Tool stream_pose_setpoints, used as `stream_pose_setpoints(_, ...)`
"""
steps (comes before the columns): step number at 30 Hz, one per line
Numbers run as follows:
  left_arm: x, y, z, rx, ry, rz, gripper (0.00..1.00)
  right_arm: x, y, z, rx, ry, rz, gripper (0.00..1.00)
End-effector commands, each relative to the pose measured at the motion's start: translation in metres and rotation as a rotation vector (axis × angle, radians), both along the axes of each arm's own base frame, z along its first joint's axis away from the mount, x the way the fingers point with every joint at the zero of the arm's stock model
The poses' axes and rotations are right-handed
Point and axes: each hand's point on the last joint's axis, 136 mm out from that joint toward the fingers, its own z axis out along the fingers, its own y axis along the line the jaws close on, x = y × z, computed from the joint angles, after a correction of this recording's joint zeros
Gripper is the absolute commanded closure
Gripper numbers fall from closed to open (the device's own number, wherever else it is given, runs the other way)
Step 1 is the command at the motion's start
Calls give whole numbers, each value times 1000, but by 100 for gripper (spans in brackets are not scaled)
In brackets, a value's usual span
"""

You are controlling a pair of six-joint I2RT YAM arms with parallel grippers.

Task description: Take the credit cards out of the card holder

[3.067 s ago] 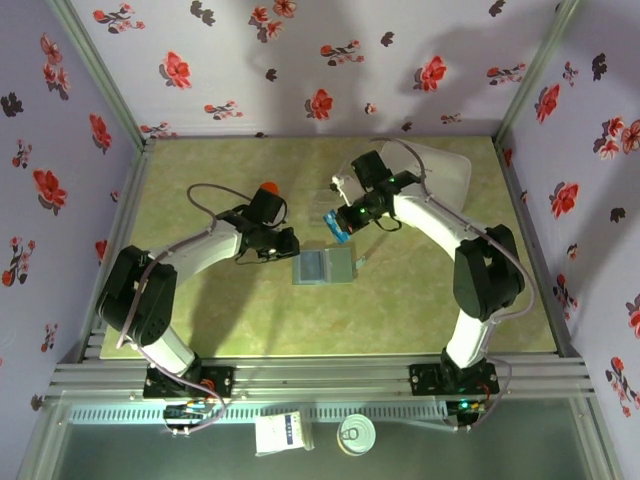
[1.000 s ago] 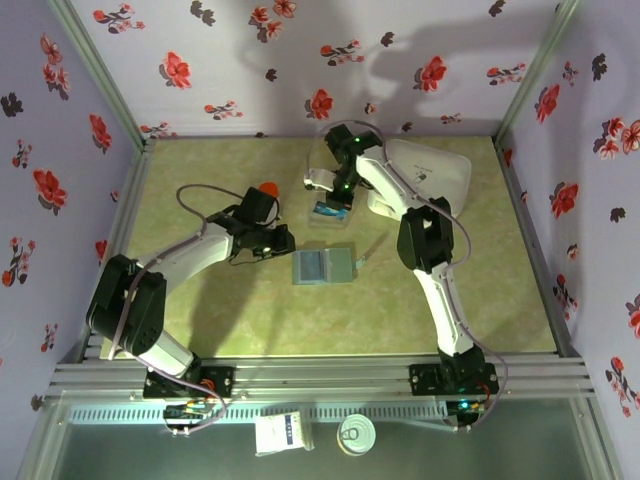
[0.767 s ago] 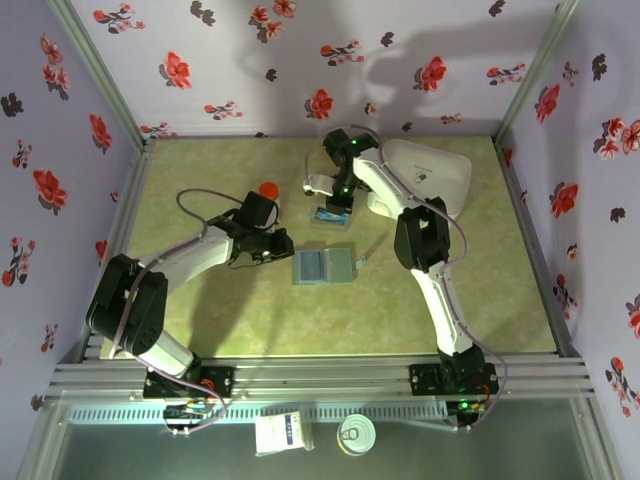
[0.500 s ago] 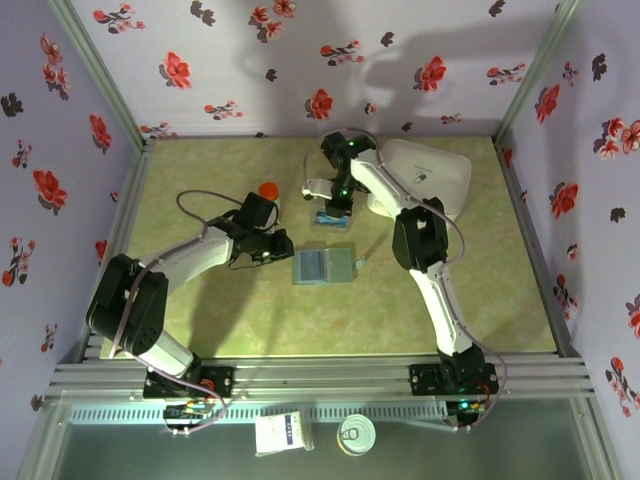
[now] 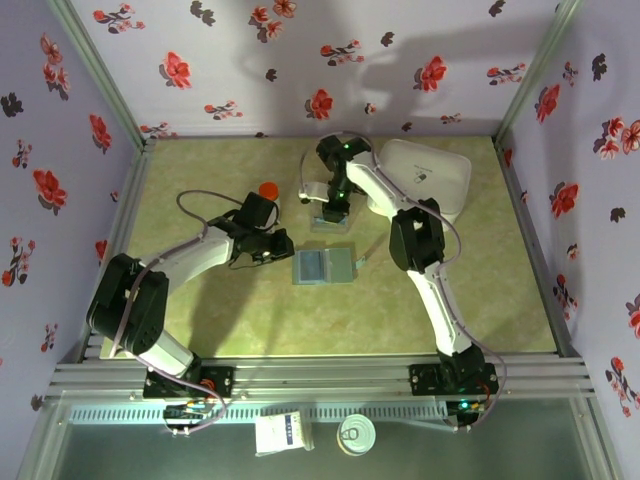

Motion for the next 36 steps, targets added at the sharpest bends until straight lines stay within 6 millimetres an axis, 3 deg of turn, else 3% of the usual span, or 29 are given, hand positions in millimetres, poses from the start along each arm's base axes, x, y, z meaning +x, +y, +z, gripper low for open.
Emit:
stream_pose_setpoints(1, 5, -4, 1, -19, 3, 1, 86, 26, -6, 48, 12, -172, -46, 77)
stream_pose_setpoints(7, 7, -7, 1, -18, 5, -13, 86, 50, -15, 61, -40, -306, -87, 80)
stream_pose_setpoints(11, 8, -7, 3, -22, 4, -13, 86, 55, -14, 61, -38, -332, -102, 82)
stream_pose_setpoints(14, 8, -8, 4, -24, 4, -14, 86, 49, -11, 50, -48, -307, -88, 92)
stream_pose_setpoints(20, 7, -8, 4, -29, 7, -11, 86, 33, -6, 21, -72, -245, -71, 97)
stream_pose_setpoints(26, 7, -8, 4, -28, 9, -10, 86, 26, -10, 12, -104, -220, -65, 95)
stream_pose_setpoints(31, 8, -11, 3, -30, 13, -17, 86, 27, -11, 13, -110, -231, -62, 83)
stream_pose_setpoints(36, 7, -11, 4, -33, 11, -17, 86, 31, -11, 19, -103, -257, -82, 79)
